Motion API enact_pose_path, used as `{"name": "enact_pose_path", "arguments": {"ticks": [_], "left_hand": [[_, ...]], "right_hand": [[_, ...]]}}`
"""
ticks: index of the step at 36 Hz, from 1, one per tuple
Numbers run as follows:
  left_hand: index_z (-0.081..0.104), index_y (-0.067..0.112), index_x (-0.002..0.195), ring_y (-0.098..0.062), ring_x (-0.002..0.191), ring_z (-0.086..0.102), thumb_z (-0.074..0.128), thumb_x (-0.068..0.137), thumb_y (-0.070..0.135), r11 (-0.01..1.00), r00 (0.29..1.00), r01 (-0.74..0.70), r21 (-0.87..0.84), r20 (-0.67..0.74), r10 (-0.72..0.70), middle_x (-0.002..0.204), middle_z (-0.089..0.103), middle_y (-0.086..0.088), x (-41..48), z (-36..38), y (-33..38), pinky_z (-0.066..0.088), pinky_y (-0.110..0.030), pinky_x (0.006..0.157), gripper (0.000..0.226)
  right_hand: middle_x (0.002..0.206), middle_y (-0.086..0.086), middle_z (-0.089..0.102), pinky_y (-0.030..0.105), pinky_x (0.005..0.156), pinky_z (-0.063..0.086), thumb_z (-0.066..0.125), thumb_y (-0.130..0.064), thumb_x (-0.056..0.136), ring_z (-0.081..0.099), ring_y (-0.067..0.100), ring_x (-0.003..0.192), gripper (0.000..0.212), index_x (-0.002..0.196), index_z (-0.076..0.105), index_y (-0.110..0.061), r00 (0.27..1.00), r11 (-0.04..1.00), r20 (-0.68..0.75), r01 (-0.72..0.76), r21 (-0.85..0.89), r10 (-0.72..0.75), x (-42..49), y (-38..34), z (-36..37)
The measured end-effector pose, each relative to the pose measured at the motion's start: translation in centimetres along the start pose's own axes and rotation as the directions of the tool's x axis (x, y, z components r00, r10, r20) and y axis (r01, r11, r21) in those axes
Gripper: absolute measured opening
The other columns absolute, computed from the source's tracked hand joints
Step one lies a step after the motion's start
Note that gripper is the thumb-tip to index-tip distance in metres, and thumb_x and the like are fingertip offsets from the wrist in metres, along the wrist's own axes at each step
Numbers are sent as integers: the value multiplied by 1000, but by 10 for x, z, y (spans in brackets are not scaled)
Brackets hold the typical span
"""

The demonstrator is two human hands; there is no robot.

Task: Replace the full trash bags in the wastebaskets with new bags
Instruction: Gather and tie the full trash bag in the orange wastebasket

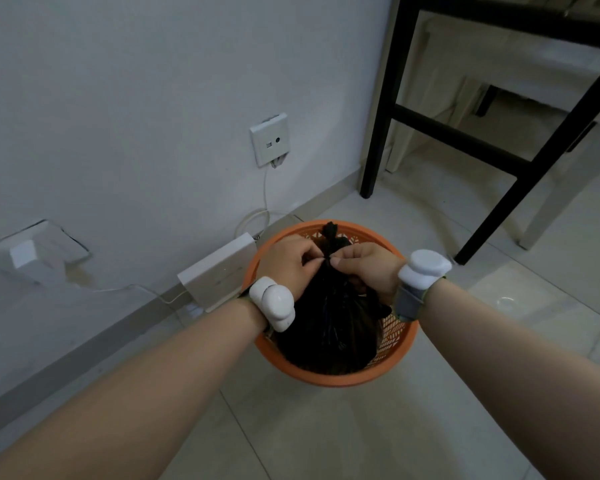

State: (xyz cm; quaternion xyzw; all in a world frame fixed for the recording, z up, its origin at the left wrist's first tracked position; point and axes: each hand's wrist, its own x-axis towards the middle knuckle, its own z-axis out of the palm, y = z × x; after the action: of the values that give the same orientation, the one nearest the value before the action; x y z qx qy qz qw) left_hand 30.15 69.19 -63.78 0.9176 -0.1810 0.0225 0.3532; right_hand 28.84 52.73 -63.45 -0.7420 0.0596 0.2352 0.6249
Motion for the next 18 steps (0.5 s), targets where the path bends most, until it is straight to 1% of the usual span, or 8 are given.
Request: {"name": "enact_pose_path", "arguments": {"ticks": [2, 4, 6, 8, 10, 12, 15, 18], "left_hand": [[70, 12, 85, -7, 81, 52, 65, 82, 15, 1000, 999, 16, -12, 44, -15, 89, 65, 1, 2, -2, 3, 31, -9, 67, 6], [70, 13, 94, -7, 87, 56, 63, 85, 16, 1000, 990, 7, -2, 138, -6, 96, 66, 2, 4, -7, 5, 33, -10, 70, 12], [69, 16, 101, -7, 92, 57, 64, 85, 21, 1000, 977, -11, 27, 212, 5, 100, 65, 4, 4, -10, 6, 32, -11, 72, 18], [69, 17, 99, -10, 92, 57, 68, 82, 31, 996, 978, -39, 84, 208, 21, 98, 64, 4, 3, -10, 5, 32, -15, 72, 22], [69, 16, 94, -14, 89, 57, 68, 80, 34, 989, 989, -60, 133, 145, 40, 94, 65, 1, 2, -7, 5, 32, -18, 70, 23], [69, 14, 90, -18, 90, 57, 66, 83, 33, 980, 992, -88, 177, 102, 70, 92, 65, -2, 2, -5, 5, 32, -21, 72, 21], [67, 16, 91, -22, 95, 53, 60, 86, 36, 948, 982, -157, 279, 150, 118, 94, 63, -3, 4, -6, 5, 36, -29, 82, 23], [66, 17, 94, -22, 101, 51, 56, 88, 38, 906, 964, -227, 358, 218, 155, 98, 63, -2, 7, -10, 5, 38, -33, 87, 24]], "right_hand": [[41, -8, 44, 16, 35, 28, 52, -11, 94, 35, 4, 35, 27, 68, 59, -16, 999, 998, -12, -29, 60, 29, 1, 0, 1], [48, -2, 42, 16, 36, 27, 54, -11, 92, 34, 7, 39, 23, 71, 62, -14, 997, 992, -47, -48, 113, 54, 4, 3, 2], [53, 1, 41, 15, 35, 27, 53, -9, 93, 33, 8, 40, 23, 71, 62, -12, 993, 982, -75, -73, 173, 87, 5, 3, 2], [54, 3, 41, 14, 34, 26, 52, -7, 93, 34, 8, 38, 24, 71, 61, -10, 993, 975, -74, -77, 206, 94, 4, 3, 2], [54, 3, 42, 14, 34, 26, 52, -7, 93, 35, 8, 38, 23, 71, 61, -9, 994, 977, -66, -75, 201, 90, 3, 2, 4], [55, 3, 43, 15, 35, 26, 52, -8, 93, 36, 9, 39, 25, 69, 60, -9, 994, 979, -55, -83, 185, 95, 3, 1, 3], [60, 7, 48, 17, 36, 31, 56, -10, 91, 39, 11, 41, 22, 70, 61, -10, 992, 987, -62, -100, 126, 108, 1, -2, -1], [57, 2, 58, 16, 39, 37, 59, -5, 88, 43, 5, 38, 20, 71, 66, -11, 997, 999, -73, -31, 19, 33, -1, -5, -5]]}}
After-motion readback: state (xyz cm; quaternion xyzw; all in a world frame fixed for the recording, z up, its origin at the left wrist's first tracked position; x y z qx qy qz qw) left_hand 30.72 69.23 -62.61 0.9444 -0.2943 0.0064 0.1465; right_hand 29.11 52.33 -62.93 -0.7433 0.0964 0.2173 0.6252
